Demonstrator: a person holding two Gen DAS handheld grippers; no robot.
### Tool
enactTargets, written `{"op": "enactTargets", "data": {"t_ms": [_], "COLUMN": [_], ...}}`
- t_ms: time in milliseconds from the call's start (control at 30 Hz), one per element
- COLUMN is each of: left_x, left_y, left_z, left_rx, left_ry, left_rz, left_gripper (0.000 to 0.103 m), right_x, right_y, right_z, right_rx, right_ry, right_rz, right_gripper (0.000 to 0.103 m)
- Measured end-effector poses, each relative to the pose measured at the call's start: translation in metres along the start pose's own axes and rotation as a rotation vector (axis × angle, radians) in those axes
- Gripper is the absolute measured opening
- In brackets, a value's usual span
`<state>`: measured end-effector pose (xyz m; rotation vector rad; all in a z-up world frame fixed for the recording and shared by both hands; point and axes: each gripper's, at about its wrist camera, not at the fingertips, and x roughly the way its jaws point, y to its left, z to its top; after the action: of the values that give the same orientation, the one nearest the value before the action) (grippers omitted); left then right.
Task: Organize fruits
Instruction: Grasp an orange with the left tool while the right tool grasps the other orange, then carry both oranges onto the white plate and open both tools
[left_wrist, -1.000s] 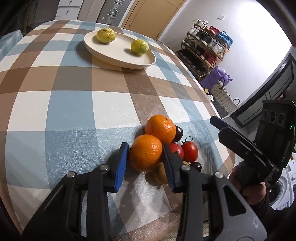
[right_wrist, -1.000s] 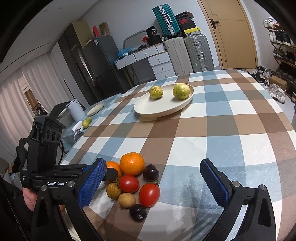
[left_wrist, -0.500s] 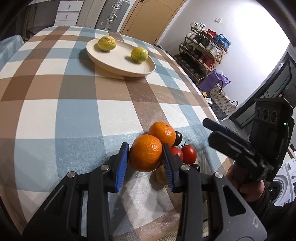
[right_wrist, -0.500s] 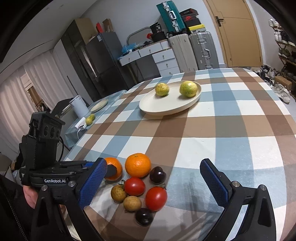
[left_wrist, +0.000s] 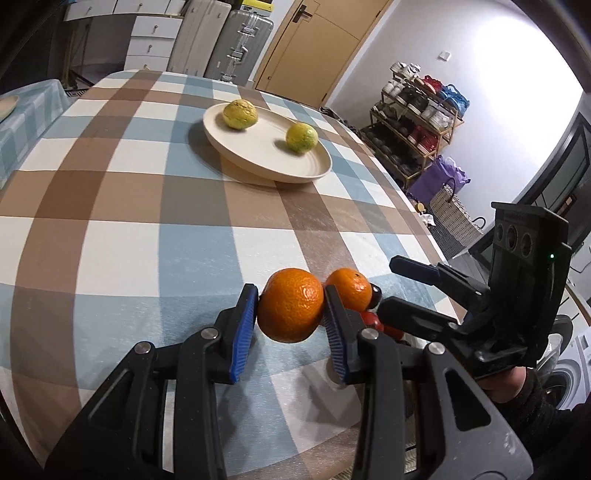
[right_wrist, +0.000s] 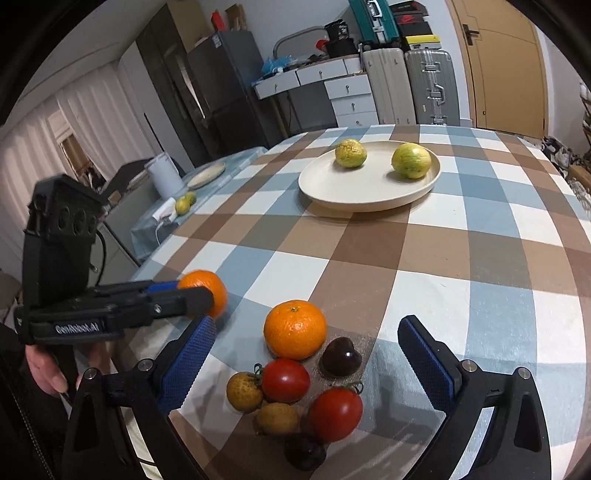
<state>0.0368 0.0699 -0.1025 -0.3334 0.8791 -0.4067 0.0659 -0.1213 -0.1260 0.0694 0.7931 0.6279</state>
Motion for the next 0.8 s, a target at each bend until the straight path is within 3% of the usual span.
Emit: {"op": "enactTargets", "data": {"t_ms": [200, 267, 367, 433, 600, 800], "left_x": [-0.003, -0.002, -0.001, -0.002, -0.001, -0.001], "left_y": [0.005, 0.007, 0.009, 0.008, 0.007, 0.004], "left_z": [0.0, -0.001, 0.0, 0.0, 0.002, 0.006], "left_rx": [-0.008, -0.013, -0.018, -0.015, -0.009, -0.003], "left_ry": [-0.008, -0.001, 0.007, 0.004, 0.008, 0.003], "left_rz": [0.002, 0.009, 0.011, 0.015, 0.025, 0.039], "left_gripper": [0.033, 0.033, 0.033, 0.033, 0.033, 0.033], "right_x": [0.013, 0.018, 0.026, 0.029, 0.038, 0.04], "right_y": [0.007, 0.01, 0.017, 0.022, 0.027, 0.032], "right_z": [0.004, 0.004, 0.006, 0.007, 0.006, 0.004], "right_rx": [-0.039, -0.063, -0.106, -0.139, -0.187, -0.245], "right_ry": [0.041, 0.062, 0.095, 0.109, 0.15, 0.157], "right_rz": [-0.007, -0.005, -0.055, -0.054, -0.097, -0.123], "right_gripper": [0.089, 0.078, 0.071, 0.058, 0.045, 0.043]}}
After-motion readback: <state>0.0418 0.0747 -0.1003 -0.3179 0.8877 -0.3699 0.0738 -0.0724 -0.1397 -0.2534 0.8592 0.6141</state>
